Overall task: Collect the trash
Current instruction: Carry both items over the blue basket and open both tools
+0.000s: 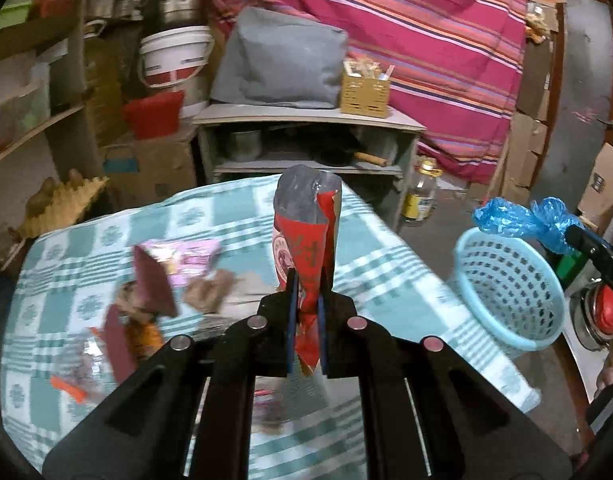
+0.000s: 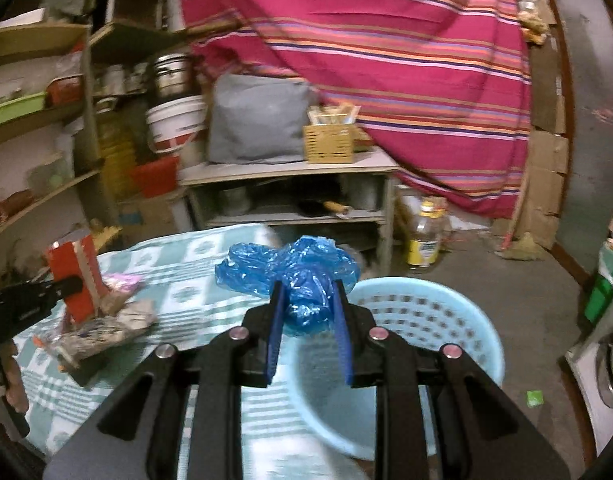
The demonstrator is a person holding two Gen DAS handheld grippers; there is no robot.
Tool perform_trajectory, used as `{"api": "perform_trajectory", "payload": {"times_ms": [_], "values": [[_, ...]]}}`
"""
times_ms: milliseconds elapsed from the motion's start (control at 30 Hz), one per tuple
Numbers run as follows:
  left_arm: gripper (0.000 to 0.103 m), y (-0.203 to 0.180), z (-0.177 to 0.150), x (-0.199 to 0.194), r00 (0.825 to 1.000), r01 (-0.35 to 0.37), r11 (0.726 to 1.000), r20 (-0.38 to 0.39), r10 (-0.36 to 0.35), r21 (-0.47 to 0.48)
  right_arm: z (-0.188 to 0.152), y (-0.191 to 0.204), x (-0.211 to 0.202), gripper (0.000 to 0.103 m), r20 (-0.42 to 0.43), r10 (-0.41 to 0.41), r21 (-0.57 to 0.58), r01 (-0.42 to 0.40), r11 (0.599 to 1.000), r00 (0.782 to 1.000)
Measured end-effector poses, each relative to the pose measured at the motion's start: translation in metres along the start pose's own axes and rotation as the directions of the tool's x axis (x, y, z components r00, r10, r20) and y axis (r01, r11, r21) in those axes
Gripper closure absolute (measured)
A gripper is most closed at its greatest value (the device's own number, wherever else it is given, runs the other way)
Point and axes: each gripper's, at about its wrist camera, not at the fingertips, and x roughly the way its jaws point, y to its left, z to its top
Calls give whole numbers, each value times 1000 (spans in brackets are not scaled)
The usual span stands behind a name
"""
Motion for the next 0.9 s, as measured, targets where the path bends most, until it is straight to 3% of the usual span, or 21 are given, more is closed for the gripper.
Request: {"api": "perform_trajectory", "payload": {"times_ms": [467, 900], "values": [[96, -125, 9, 44, 983, 181, 975, -27, -179, 131, -11, -95, 12, 79, -69, -169, 65, 174, 983, 983], [96, -206, 14, 84, 952, 308, 935, -66, -301, 179, -17, -121, 22, 79, -97, -190, 119, 201, 972, 977]]}}
